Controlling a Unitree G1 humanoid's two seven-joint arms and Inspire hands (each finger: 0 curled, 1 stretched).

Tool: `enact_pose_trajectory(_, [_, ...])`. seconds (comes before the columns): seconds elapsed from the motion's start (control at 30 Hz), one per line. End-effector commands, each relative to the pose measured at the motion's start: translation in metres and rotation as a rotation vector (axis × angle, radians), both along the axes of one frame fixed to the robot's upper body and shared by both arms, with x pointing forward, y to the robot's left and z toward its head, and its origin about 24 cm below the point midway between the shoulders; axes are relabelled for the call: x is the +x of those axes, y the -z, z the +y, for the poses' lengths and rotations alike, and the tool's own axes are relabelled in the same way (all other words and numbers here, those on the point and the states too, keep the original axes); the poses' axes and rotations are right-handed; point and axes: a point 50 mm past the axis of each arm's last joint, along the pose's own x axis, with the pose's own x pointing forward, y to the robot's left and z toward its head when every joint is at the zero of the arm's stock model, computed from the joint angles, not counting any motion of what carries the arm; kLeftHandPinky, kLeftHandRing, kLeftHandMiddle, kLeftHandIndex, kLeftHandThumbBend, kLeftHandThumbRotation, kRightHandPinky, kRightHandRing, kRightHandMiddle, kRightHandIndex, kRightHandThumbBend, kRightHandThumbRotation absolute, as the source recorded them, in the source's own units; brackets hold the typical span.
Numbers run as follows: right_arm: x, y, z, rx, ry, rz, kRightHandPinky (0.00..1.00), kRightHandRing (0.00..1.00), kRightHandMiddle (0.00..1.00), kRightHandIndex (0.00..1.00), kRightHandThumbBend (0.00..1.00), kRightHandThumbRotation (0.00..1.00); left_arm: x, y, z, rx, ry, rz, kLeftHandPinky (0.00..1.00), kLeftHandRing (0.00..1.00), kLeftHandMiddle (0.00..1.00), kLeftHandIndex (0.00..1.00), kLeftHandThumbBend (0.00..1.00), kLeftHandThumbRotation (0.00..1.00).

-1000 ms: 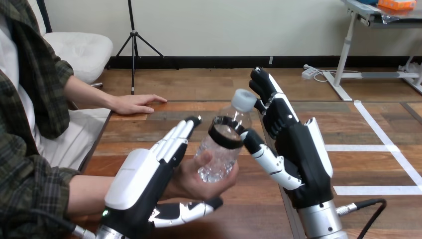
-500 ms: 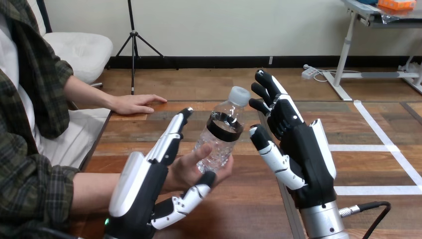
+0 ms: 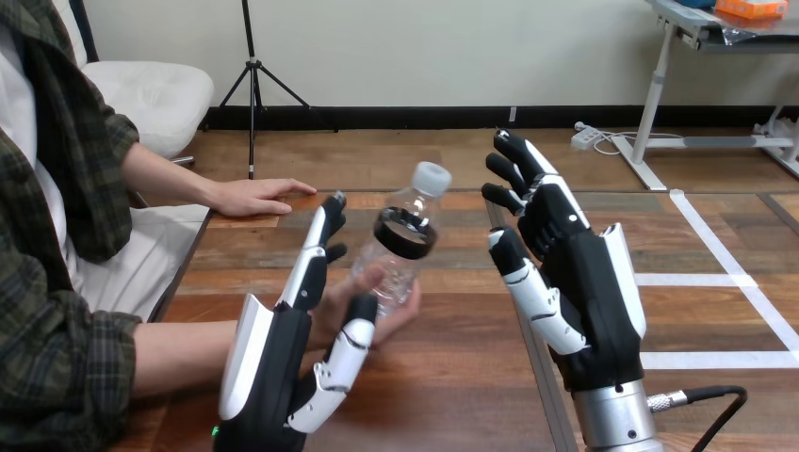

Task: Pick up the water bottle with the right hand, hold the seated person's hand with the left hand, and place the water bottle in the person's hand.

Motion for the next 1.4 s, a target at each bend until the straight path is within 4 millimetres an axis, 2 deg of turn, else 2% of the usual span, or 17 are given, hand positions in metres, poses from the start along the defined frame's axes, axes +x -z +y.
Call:
enact_pose_trajectory(0.0, [0.008,-0.014,0.003,0.04,0.02,-0.072,0.83,0.91,0.93,0.89,0.55,0.68,0.008,-0.015,-0.007,-0.111,-0.024,-0.087,0.85,0.93,0.95,0.97,0.16,1.0])
enact_pose_trajectory(0.47, [0.005,-0.012,0.004,0.086,0.05,-0.059,0.81,0.9,0.92,0.88,0.52,0.66,0.001,-0.02,-0.024,-0.319,-0.068,-0.141,0.91,0.91,0.92,0.95,0.04,1.0])
enact_pose_trajectory(0.97, [0.002,-0.008,0.006,0.167,0.062,-0.025,0.81,0.89,0.9,0.85,0.5,0.59,-0.003,-0.021,-0.037,-0.341,-0.087,-0.161,0.95,0.89,0.9,0.97,0.0,1.0])
enact_pose_trajectory(1.37, [-0.001,-0.007,0.007,0.206,0.048,-0.025,0.81,0.89,0.9,0.83,0.44,0.43,-0.004,-0.02,-0.04,-0.322,-0.053,-0.131,0.95,0.89,0.9,0.95,0.0,1.0])
